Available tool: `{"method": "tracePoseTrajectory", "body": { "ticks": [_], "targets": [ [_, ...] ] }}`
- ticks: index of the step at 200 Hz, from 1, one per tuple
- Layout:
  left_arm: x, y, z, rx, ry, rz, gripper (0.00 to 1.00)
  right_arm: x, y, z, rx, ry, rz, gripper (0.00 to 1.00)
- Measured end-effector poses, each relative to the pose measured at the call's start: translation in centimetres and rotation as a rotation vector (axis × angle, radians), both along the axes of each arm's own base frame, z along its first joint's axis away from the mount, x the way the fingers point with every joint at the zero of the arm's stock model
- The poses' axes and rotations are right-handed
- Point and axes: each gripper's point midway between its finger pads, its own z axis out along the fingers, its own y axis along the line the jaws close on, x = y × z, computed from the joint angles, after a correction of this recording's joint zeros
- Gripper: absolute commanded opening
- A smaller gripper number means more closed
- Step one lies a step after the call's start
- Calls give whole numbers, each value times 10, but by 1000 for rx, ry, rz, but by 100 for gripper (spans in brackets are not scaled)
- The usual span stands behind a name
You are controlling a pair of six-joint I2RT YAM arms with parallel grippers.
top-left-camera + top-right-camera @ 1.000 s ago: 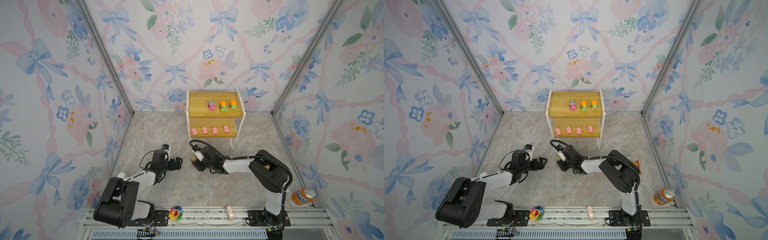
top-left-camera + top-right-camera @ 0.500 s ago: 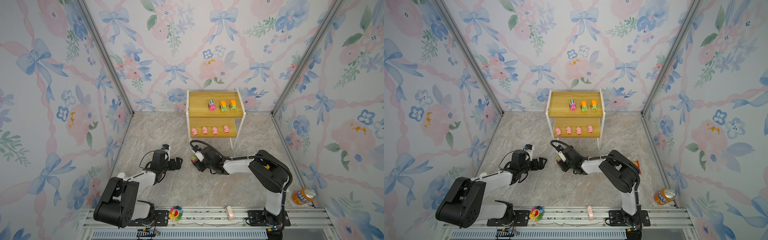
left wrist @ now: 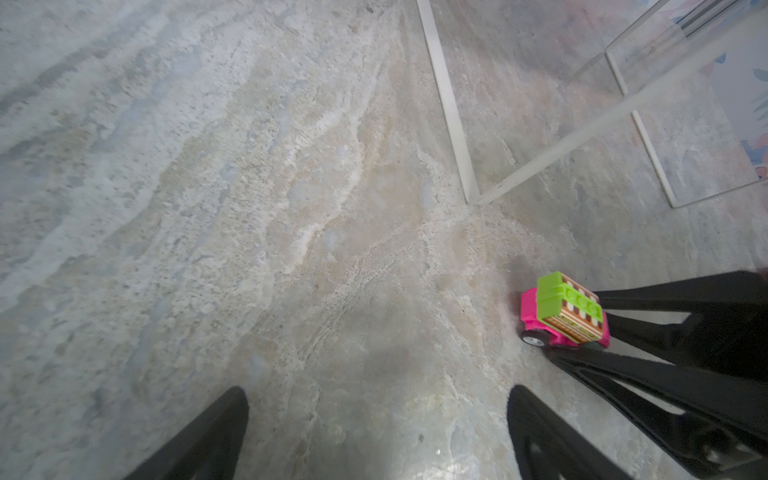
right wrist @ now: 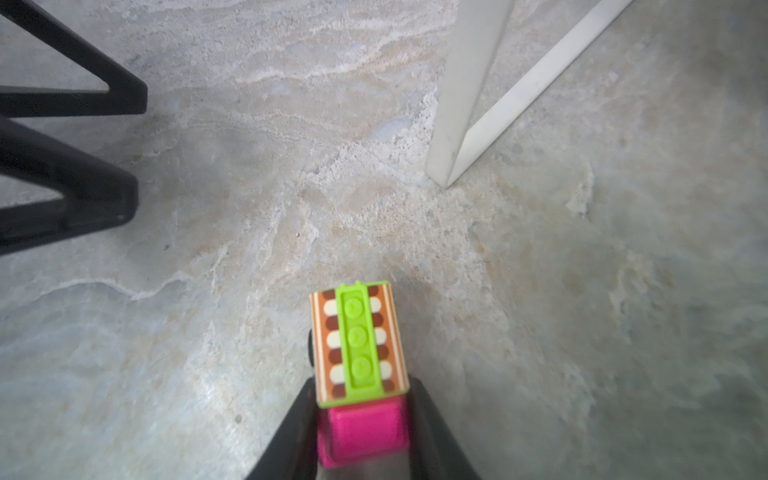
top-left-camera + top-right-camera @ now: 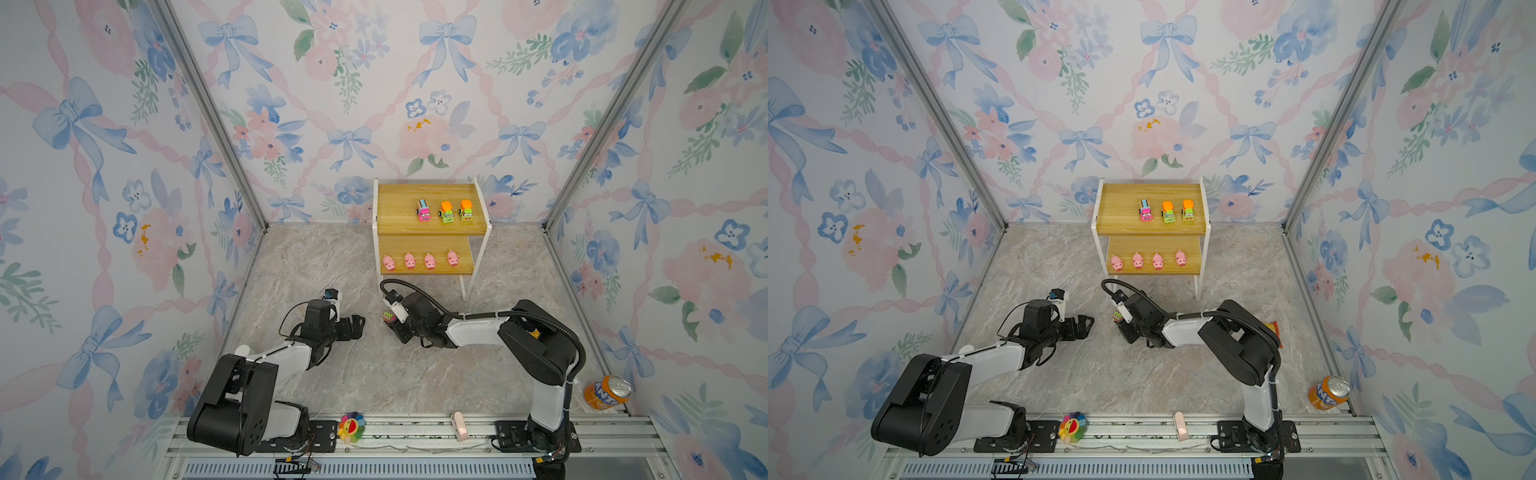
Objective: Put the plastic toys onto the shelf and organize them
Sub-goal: 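Lower the right gripper onto the pink truck with green top and close it, then lift the pink truck with the right gripper up to the upper shelf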
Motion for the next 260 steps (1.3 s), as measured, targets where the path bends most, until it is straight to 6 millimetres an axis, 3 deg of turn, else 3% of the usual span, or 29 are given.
{"method": "tracePoseTrajectory", "body": {
  "ticks": [47,124,153,202,234,260],
  "targets": [
    [0,0,0,0,0,0,98,-5,-2,19,-14,23,10,30],
    [0,0,0,0,0,0,98,-25,8,91,-22,63,71,27],
    [0,0,0,0,0,0,98,-37,18,143,-8,65,110,26],
    [0,0,0,0,0,0,98,-43,17,276,99,-22,142,26],
    [0,0,0,0,0,-1,98,-44,1,343,163,-57,104,22],
    [0,-1,0,-2,1,-3,98,-26,-20,387,219,-91,11,23]
  ]
}}
